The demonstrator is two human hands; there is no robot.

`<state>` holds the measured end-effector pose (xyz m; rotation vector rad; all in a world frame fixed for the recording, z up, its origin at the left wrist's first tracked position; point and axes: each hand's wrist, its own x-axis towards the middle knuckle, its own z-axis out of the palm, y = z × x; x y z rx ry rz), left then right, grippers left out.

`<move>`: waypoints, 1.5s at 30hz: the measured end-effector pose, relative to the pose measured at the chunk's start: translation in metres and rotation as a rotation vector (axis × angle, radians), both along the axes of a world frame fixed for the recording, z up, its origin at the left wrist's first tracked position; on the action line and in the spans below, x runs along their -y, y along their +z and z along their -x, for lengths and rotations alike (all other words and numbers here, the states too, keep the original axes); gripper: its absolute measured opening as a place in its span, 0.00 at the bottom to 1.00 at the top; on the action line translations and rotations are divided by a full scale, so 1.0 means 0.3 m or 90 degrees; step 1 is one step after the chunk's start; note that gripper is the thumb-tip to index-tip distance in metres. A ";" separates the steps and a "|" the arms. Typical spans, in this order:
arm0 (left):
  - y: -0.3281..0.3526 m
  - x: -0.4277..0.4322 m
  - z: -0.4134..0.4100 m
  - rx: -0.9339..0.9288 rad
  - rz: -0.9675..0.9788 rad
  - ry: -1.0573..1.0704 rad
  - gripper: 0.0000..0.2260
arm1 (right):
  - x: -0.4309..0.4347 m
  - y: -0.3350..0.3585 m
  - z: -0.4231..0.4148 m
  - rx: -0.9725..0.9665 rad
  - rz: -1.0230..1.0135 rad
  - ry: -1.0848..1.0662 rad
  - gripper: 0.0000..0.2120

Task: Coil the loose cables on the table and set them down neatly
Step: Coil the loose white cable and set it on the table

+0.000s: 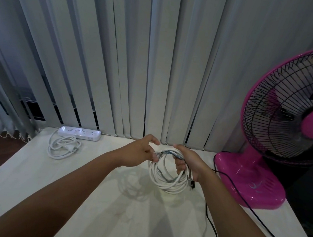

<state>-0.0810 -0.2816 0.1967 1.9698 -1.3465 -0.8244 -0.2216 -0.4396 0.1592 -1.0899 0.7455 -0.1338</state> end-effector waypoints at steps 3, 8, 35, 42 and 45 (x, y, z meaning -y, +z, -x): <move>-0.008 0.007 0.031 0.139 0.038 0.001 0.12 | 0.006 -0.010 -0.004 -0.010 -0.011 -0.013 0.18; -0.006 0.018 0.045 0.210 0.143 0.019 0.11 | 0.022 -0.018 0.002 -0.023 -0.057 0.024 0.20; -0.210 0.028 0.091 -0.251 0.075 0.285 0.08 | -0.052 -0.084 -0.059 -0.017 -0.115 0.082 0.25; -0.290 0.021 -0.029 -0.407 0.078 0.388 0.08 | -0.093 -0.169 -0.148 -0.080 0.061 -0.069 0.18; -0.330 0.023 -0.108 -0.505 0.091 0.532 0.12 | -0.135 -0.238 -0.208 -0.075 0.148 -0.094 0.15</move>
